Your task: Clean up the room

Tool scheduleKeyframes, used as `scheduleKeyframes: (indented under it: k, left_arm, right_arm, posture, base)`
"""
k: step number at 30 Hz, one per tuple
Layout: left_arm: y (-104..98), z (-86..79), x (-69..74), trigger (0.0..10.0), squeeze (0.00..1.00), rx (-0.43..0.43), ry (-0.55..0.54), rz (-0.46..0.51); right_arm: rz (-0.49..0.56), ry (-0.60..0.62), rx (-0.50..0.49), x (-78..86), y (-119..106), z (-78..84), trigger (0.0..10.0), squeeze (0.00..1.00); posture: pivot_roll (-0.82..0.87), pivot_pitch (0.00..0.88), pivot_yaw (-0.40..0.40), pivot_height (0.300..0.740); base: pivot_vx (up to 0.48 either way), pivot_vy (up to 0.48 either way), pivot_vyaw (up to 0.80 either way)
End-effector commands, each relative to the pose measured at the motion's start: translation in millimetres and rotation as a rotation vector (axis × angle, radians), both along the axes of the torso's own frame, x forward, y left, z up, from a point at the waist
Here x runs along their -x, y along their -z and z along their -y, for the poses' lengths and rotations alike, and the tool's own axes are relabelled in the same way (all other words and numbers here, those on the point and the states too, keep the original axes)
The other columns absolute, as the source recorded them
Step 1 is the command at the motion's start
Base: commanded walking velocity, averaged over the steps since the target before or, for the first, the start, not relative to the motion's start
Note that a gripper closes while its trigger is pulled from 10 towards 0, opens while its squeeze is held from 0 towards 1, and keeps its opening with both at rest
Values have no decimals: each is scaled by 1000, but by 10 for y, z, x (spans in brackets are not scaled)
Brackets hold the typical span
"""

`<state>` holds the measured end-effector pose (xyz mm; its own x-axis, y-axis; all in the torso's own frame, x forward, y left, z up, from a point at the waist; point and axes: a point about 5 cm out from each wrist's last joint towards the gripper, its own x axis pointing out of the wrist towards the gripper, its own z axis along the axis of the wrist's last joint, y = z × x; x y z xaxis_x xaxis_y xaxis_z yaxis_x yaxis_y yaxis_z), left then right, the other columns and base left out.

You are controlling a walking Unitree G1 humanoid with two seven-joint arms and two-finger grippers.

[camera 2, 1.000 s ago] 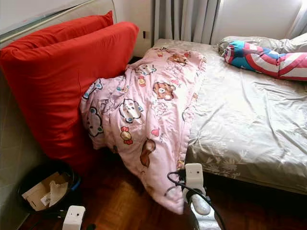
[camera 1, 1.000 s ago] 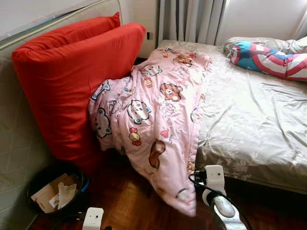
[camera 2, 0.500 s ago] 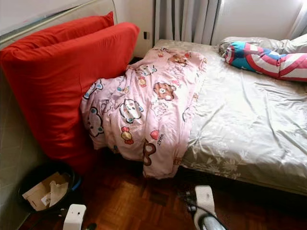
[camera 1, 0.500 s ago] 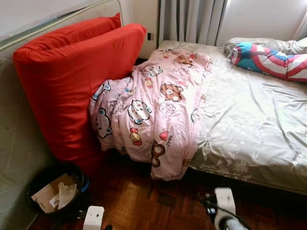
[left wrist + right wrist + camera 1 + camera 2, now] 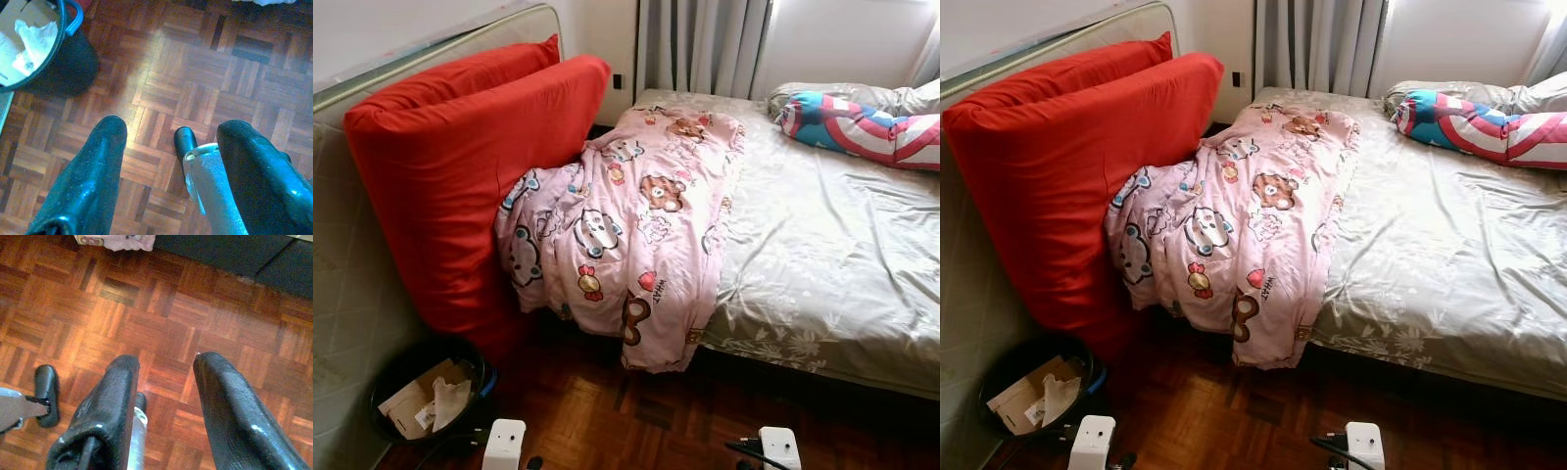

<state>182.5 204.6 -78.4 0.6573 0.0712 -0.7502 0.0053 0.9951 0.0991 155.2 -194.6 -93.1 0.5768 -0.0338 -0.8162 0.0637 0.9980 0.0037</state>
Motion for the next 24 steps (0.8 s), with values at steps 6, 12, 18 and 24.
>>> scheduleKeyframes:
  k: [6, 12, 18, 24]
  left_arm:
    - [-20, -75, -21, 10000, 0, -9, -37, 2]
    - [-16, -79, -18, 10000, 0, -1, -48, -8]
    - [-8, -56, -11, 10000, 0, 4, -44, -12]
    - [0, -53, 1, 10000, 0, 7, -50, -17]
  right_arm:
    - [-24, 29, 25, 147, 10, 248, 10000, 0]
    - [-57, 12, 37, 257, 33, 314, 10000, 0]
    - [-72, -12, 34, 210, 60, 140, 10000, 0]
    - [-64, -29, 28, 113, 51, 13, 10000, 0]
  posture:
    - [-22, 1, -11, 740]
    - [-16, 15, -15, 740]
    - [-13, 21, -20, 740]
    - [-11, 20, -33, 740]
  base:
    - [0, 0, 799]
    - [0, 0, 800]
    - [0, 0, 800]
    - [0, 0, 800]
